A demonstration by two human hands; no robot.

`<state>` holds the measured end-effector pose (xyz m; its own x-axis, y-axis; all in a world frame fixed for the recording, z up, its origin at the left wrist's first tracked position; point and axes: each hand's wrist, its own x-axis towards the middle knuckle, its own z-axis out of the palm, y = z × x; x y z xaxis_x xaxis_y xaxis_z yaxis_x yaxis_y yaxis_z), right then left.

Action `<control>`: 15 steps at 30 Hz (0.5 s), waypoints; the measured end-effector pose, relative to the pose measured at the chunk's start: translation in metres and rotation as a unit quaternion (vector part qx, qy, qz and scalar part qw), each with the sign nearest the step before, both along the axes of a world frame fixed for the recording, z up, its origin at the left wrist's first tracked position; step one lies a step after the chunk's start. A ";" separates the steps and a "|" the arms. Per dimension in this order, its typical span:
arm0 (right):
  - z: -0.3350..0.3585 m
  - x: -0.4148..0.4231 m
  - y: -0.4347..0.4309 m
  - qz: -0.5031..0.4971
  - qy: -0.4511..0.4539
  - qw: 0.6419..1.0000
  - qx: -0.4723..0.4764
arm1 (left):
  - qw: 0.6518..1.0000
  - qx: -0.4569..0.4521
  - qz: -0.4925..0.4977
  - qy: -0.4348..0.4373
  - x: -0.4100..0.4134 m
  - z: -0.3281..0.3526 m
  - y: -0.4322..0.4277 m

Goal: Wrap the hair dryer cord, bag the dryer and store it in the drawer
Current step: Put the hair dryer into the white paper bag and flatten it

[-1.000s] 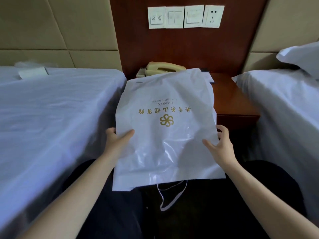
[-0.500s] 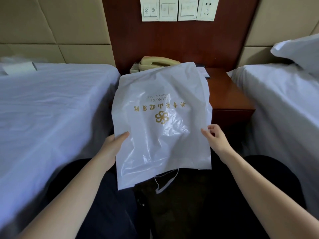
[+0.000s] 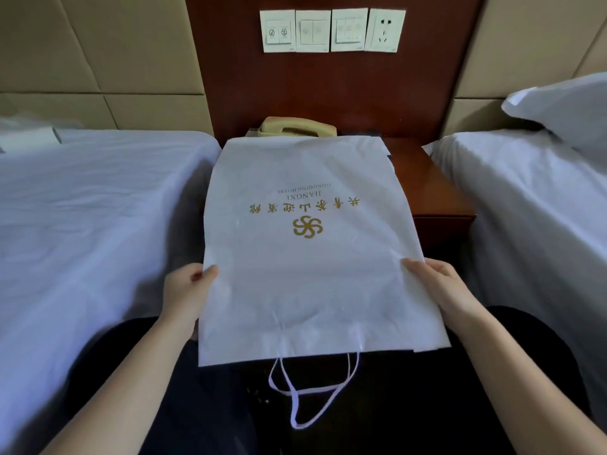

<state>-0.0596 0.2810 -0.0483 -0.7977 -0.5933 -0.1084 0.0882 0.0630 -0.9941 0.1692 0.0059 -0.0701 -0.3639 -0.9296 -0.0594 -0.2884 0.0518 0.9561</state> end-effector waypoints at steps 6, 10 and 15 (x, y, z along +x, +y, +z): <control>0.012 0.004 0.001 0.052 -0.047 0.997 -0.028 | 0.999 0.006 -0.002 0.035 0.005 0.007 -0.009; 0.029 -0.023 -0.015 0.041 0.002 0.999 -0.011 | 0.985 0.103 -0.074 0.119 -0.005 0.028 -0.017; 0.043 -0.067 -0.065 -0.102 0.179 0.973 0.104 | 0.979 0.121 -0.112 0.123 -0.027 0.050 -0.041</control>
<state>-0.1263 0.2164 -0.0057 -0.9055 -0.4131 0.0972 -0.2296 0.2841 -0.9309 0.1421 -0.0356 -0.0201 -0.5882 -0.7941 -0.1532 -0.0549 -0.1498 0.9872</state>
